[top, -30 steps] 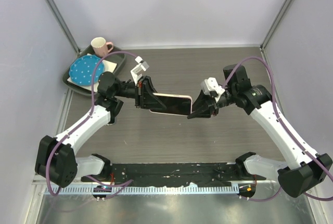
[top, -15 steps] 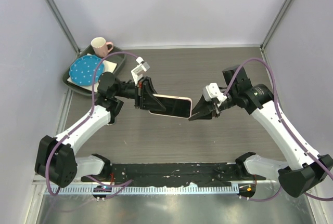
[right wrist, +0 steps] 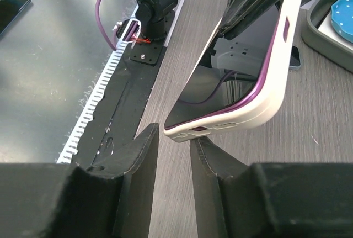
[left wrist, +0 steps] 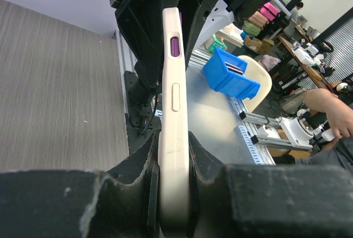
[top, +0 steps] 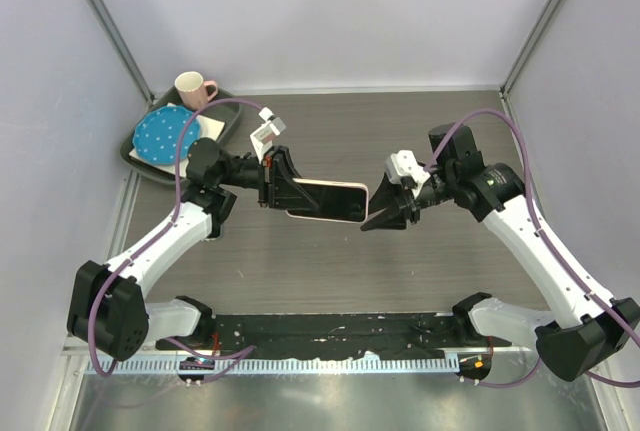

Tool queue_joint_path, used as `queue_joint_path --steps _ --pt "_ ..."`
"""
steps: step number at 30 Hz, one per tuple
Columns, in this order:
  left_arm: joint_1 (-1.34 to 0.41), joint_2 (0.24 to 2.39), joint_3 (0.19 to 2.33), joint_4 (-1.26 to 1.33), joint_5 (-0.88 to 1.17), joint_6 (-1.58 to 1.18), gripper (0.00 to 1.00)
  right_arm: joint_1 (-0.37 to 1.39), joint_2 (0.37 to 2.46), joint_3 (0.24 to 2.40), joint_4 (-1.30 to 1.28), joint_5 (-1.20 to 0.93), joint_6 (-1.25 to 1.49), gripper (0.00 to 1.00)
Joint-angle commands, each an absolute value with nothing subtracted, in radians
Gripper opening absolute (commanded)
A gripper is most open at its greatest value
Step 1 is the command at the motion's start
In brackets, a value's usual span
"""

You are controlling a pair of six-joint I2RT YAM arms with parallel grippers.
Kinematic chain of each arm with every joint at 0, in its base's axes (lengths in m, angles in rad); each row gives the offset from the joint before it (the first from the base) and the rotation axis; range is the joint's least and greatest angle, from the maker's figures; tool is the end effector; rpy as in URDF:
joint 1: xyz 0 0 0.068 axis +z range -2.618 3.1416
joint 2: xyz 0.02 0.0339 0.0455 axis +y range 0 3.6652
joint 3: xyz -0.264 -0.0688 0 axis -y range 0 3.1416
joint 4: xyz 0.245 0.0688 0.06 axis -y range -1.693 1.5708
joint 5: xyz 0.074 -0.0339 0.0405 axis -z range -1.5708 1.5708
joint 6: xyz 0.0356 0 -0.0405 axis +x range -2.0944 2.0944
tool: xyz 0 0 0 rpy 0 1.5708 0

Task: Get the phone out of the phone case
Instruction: Remove the phone case from the phone.

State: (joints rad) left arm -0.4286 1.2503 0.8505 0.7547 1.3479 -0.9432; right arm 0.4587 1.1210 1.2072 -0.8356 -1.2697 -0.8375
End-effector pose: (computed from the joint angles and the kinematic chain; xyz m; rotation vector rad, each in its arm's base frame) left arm 0.2244 -0.1407 0.3524 1.0287 1.5140 -1.8376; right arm 0.1697 0.1217 0.3745 -1.5915 1.1178 1.1879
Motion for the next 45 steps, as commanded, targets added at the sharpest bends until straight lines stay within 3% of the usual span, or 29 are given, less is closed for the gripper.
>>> queue_joint_path --steps 1,22,27,33,45 --pt "-0.423 1.243 0.864 0.821 1.302 -0.948 0.0 0.468 1.106 1.198 -0.724 -1.287 -0.749 0.34" --pt "-0.436 1.256 0.865 0.836 1.325 -0.994 0.0 0.468 1.118 1.21 -0.703 -1.341 -0.828 0.03" --pt "-0.454 1.264 0.85 0.939 1.338 -1.084 0.0 0.465 1.135 1.21 -0.695 -1.318 -0.876 0.01" --pt "-0.472 1.264 0.808 1.24 1.321 -1.276 0.0 0.459 1.163 1.227 -0.654 -1.287 -0.885 0.01" --pt "-0.492 1.255 0.795 1.304 1.328 -1.321 0.0 0.417 1.18 1.161 -0.292 -1.187 -0.56 0.01"
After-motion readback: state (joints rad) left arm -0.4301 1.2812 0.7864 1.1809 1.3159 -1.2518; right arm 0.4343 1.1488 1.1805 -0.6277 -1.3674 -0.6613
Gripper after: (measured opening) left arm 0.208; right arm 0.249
